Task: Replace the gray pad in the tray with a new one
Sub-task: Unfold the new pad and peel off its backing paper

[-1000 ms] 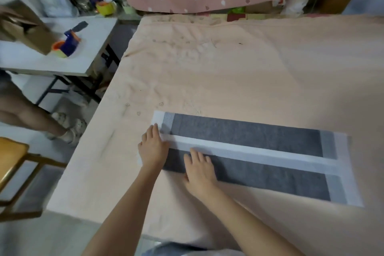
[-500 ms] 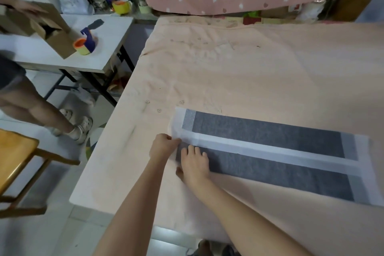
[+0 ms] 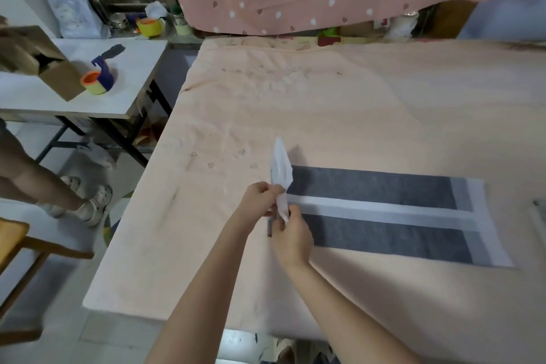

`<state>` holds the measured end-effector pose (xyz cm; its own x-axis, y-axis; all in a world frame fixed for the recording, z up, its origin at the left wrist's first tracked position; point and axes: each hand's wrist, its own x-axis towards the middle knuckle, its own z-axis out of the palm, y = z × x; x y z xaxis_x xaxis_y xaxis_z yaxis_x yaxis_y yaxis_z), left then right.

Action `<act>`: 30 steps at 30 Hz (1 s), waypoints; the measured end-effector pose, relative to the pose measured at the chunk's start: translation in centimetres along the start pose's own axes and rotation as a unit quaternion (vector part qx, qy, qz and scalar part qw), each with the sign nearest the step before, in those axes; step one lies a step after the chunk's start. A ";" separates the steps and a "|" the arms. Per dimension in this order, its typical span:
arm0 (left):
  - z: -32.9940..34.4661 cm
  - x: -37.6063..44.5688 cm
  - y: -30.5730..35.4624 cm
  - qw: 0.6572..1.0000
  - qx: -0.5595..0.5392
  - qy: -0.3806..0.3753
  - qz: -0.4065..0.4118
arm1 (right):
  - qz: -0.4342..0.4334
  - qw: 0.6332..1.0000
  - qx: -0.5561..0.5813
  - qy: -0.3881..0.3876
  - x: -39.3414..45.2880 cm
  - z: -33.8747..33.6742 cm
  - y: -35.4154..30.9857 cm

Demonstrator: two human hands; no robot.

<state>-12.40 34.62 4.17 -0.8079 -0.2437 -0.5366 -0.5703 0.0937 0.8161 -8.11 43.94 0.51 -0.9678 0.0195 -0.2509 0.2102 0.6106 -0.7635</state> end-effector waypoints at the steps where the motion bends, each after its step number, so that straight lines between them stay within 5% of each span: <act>1: 0.6 -0.1 0.2 1.000 -0.019 -0.009 0.008 | 0.031 0.999 0.036 0.015 0.0 -0.6 0.4; 4: 2.4 -0.1 0.2 0.998 -0.023 0.023 0.053 | 0.072 0.993 0.075 0.048 0.5 -2.4 2.1; 6: 3.2 0.4 -0.7 0.984 0.117 0.059 0.120 | 0.094 0.989 0.102 0.055 0.7 -3.4 3.2; 8: 4.0 0.8 -1.9 0.936 0.271 0.067 0.214 | 0.115 0.983 0.132 0.059 0.7 -4.1 4.2; 11: 5.4 1.5 -3.2 0.877 0.359 0.047 0.315 | 0.131 0.976 0.158 0.070 0.8 -4.8 5.5; 20: 8.2 3.2 -5.2 0.784 0.525 0.005 0.332 | 0.146 0.968 0.176 0.101 1.7 -7.2 8.2; 30: 7.9 3.7 -7.2 0.783 0.533 0.032 0.318 | 0.055 0.948 0.310 -0.048 5.0 -10.2 7.2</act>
<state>-12.43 40.63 -5.39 -0.9894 0.1348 -0.0545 0.1169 0.9606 0.2521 -12.88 56.55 -0.18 -0.9243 -0.0340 -0.3802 0.3795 0.0250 -0.9249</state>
